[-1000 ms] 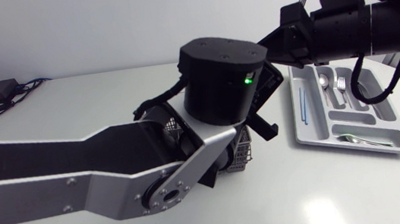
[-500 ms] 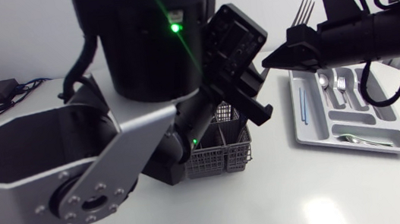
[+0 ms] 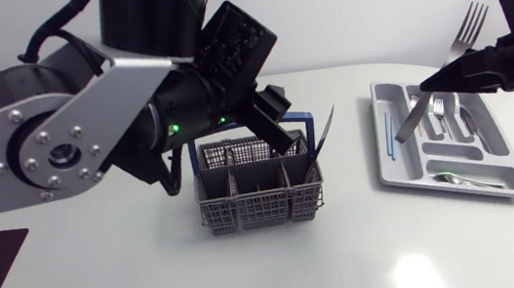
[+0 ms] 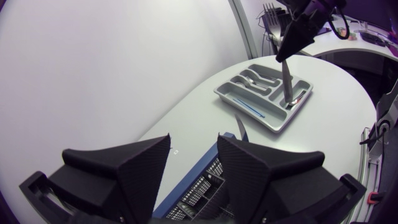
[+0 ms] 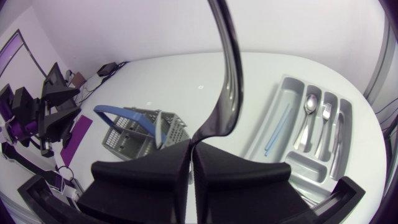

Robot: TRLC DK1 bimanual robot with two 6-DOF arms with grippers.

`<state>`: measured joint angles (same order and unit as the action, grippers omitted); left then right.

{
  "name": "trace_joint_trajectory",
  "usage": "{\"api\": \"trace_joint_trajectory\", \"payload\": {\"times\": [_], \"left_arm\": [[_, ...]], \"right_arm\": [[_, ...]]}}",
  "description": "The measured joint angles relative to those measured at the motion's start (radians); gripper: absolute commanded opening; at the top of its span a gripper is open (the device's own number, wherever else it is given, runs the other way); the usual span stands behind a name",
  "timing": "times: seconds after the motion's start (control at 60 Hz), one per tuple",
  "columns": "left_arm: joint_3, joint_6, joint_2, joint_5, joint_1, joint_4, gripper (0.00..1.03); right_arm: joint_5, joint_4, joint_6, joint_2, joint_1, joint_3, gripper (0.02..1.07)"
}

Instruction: Sort the cutlery from the basket into the organizer compartments.

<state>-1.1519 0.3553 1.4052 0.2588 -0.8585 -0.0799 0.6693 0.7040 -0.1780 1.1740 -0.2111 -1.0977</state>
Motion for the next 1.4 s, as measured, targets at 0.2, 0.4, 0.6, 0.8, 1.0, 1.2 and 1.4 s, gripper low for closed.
{"api": "trace_joint_trajectory", "payload": {"times": [0.2,0.4,0.6,0.8,1.0,1.2,1.4], "left_arm": [[-0.008,-0.023,0.0,-0.084,0.027,-0.066,0.53],[-0.028,-0.024,0.007,-0.151,0.036,-0.113,0.53],[-0.047,-0.042,0.029,-0.18,0.04,-0.145,0.53],[-0.057,-0.045,0.063,-0.18,0.039,-0.159,0.53],[-0.061,-0.05,0.071,-0.18,0.036,-0.164,0.53],[-0.061,-0.05,0.071,-0.18,0.026,-0.167,0.53],[-0.061,-0.05,0.071,-0.184,0.026,-0.166,0.53]], "right_arm": [[0.016,0.067,-0.178,0.16,-0.169,-0.097,0.08],[0.031,0.136,-0.337,0.346,-0.285,-0.233,0.08],[0.034,0.237,-0.461,0.573,-0.376,-0.436,0.08],[0.033,0.334,-0.56,0.744,-0.417,-0.597,0.08],[0.033,0.415,-0.618,0.885,-0.419,-0.767,0.08],[0.028,0.453,-0.634,0.999,-0.419,-0.914,0.08],[-0.001,0.457,-0.634,1.07,-0.405,-0.964,0.08]]}}
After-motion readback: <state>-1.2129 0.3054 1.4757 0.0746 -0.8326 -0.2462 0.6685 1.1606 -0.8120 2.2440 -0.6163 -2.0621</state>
